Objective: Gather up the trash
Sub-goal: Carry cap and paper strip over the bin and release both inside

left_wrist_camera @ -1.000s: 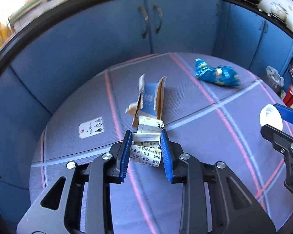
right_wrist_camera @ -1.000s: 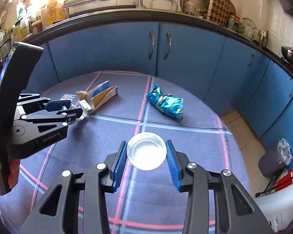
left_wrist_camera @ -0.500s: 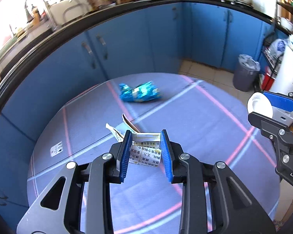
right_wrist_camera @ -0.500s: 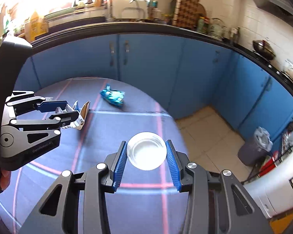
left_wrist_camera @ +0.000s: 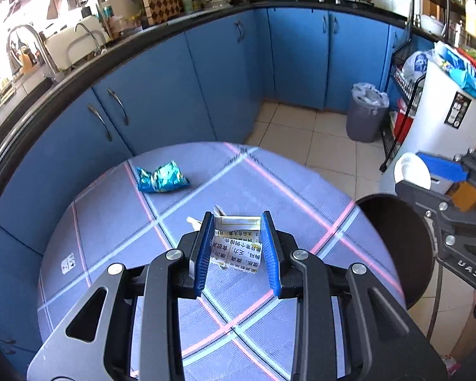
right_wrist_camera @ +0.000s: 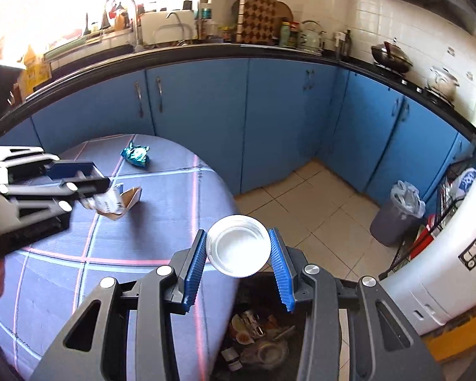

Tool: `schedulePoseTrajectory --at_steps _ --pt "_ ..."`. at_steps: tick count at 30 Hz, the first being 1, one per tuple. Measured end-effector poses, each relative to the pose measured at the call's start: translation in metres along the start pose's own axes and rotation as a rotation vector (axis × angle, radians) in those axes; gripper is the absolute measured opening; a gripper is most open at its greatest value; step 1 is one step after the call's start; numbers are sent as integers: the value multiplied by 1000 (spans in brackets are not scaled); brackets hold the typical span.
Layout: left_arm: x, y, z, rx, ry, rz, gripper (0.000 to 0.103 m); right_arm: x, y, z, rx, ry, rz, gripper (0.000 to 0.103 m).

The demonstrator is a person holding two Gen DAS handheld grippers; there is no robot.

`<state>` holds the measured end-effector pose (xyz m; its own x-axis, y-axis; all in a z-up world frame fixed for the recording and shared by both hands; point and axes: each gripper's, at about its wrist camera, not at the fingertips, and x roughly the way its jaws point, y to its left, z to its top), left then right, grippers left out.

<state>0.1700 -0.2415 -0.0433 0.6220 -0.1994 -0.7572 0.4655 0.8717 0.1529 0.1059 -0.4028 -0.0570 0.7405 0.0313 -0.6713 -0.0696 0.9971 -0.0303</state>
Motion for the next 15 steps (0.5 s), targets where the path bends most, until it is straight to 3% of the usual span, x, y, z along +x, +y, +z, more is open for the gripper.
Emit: schedulePoseTrajectory --at_steps 9,15 --pt "-48 13 26 -42 -78 2 31 -13 -15 -8 38 -24 13 39" --pt "-51 -3 26 -18 -72 9 31 -19 -24 -12 53 -32 12 39"
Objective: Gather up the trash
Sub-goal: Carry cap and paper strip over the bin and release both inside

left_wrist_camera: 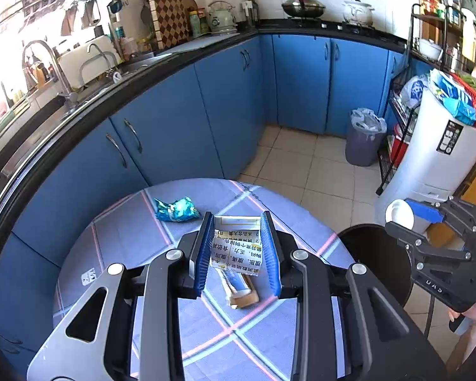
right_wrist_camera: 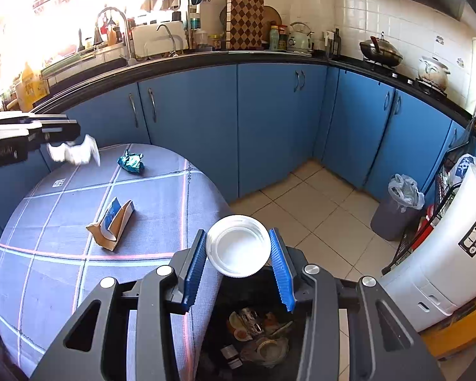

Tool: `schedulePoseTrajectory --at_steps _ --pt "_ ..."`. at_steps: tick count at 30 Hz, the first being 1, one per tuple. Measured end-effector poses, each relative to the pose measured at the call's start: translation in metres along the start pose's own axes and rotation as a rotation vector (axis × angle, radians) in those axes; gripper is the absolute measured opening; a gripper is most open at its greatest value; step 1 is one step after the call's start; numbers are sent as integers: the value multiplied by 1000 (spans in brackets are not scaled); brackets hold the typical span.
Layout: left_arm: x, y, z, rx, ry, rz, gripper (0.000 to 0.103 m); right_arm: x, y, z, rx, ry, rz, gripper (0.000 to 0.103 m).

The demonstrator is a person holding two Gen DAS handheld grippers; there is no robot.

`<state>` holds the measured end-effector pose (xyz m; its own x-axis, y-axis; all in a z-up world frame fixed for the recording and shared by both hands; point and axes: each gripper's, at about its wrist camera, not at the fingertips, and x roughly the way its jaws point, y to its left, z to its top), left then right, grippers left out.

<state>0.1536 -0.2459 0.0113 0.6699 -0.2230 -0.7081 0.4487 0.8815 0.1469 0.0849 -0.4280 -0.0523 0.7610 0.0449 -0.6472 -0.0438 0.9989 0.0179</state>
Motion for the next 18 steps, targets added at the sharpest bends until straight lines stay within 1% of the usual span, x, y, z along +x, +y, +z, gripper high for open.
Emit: schedulePoseTrajectory --at_steps 6,9,14,15,16,17,18 --pt "9 -31 -1 40 22 -33 31 -9 -15 -4 20 -5 -26 39" --pt "11 -48 2 63 20 -51 31 -13 -24 -6 37 -11 -36 39" --pt "12 -69 5 97 16 -62 31 -17 -38 -5 58 -29 -46 40" --pt "13 -72 6 101 18 -63 31 -17 -40 -4 62 -35 -54 46" --pt "14 -74 7 104 19 -63 31 -17 -43 -4 69 -39 -65 65" --pt "15 -77 8 108 20 -64 31 -18 -44 -4 71 -46 -69 73" --pt "16 -78 8 111 20 -65 31 -18 -45 -5 68 -53 -72 75"
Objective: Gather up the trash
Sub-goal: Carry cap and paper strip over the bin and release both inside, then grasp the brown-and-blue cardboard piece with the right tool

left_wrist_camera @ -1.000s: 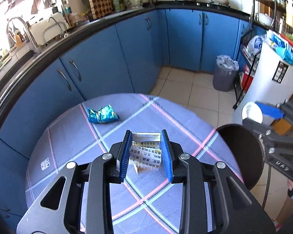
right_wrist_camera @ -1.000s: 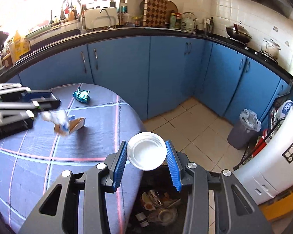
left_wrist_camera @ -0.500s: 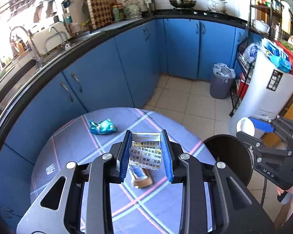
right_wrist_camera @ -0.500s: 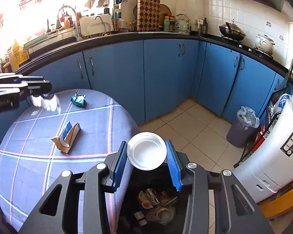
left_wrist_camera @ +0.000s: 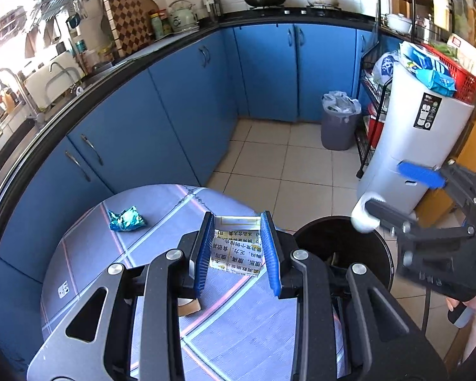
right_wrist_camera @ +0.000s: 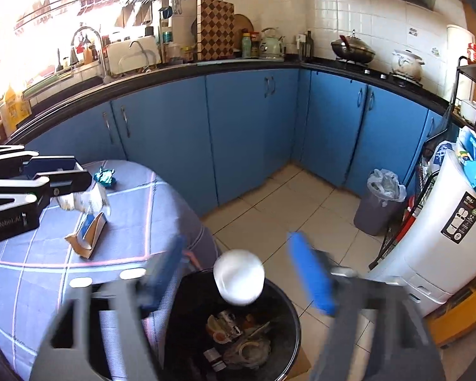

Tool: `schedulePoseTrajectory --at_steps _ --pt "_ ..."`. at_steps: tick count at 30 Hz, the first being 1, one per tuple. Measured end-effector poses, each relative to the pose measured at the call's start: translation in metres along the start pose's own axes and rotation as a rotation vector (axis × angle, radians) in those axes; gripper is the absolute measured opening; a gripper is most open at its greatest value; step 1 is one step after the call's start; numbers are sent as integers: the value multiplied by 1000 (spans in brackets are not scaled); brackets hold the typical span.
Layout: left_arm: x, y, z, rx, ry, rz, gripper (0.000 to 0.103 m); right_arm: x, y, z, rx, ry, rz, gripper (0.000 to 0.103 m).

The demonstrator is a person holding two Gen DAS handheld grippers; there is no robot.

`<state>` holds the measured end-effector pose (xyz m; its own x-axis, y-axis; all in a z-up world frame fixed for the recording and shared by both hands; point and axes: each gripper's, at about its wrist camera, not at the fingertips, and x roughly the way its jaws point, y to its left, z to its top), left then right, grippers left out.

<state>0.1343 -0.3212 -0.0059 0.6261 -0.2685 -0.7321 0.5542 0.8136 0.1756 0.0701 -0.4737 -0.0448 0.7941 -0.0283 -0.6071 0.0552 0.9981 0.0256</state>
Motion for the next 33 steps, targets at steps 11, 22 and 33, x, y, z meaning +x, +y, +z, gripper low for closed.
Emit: schedulePoseTrajectory --at_steps 11,22,33 --pt "21 -33 11 45 21 -45 31 11 -18 -18 -44 27 -120 75" --pt "39 -82 30 114 26 -102 33 13 -62 -34 33 57 -176 75" --pt "46 -96 38 129 -2 -97 80 20 -75 -40 61 74 -185 75"
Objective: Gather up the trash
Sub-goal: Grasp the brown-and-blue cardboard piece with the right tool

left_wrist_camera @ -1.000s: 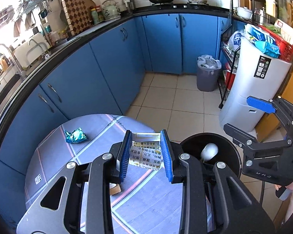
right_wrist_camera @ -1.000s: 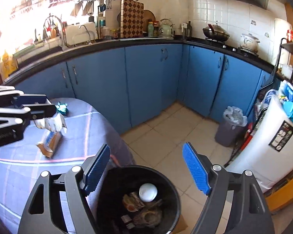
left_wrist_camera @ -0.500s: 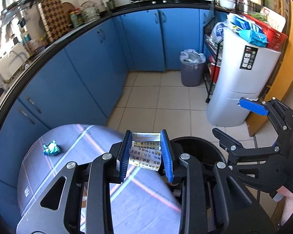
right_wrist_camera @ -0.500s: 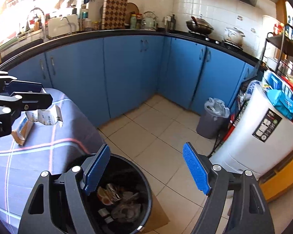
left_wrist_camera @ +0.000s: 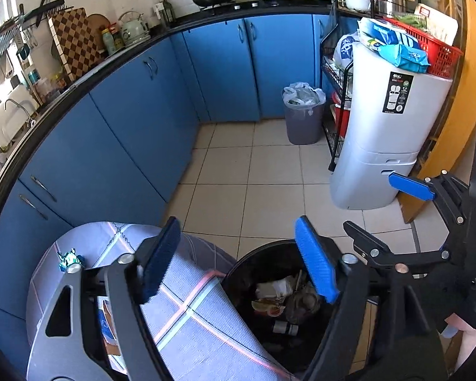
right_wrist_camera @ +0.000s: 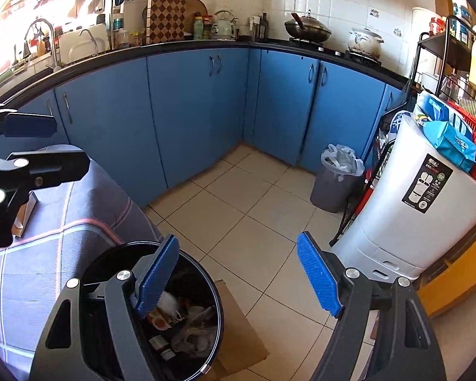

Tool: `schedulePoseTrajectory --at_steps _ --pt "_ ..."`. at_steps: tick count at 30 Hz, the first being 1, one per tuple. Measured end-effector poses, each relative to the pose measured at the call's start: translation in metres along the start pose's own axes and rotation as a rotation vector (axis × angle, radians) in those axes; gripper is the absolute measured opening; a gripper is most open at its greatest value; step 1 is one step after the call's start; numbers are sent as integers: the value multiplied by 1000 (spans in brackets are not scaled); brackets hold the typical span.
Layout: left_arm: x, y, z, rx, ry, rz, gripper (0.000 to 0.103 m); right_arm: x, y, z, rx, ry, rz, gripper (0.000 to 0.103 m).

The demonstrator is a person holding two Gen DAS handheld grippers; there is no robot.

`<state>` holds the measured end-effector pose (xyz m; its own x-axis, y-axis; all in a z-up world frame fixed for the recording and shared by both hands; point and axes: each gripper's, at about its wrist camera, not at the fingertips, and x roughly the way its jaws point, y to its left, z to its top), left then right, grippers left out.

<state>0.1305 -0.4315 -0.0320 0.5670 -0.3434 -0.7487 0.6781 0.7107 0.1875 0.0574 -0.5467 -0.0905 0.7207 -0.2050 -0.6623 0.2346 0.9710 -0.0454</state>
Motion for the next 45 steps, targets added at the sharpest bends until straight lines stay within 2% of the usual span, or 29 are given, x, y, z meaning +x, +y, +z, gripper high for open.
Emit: schedulePoseTrajectory --at_steps 11,25,37,45 --pt "7 17 -13 -27 18 34 80 6 20 1 -24 14 39 75" --pt "-3 82 -52 -131 37 119 80 2 73 10 -111 2 95 75" --pt "-22 154 -96 -247 56 198 80 -5 147 18 -230 -5 182 75" --pt "-41 199 -134 -317 65 258 80 -7 212 19 -330 5 268 75"
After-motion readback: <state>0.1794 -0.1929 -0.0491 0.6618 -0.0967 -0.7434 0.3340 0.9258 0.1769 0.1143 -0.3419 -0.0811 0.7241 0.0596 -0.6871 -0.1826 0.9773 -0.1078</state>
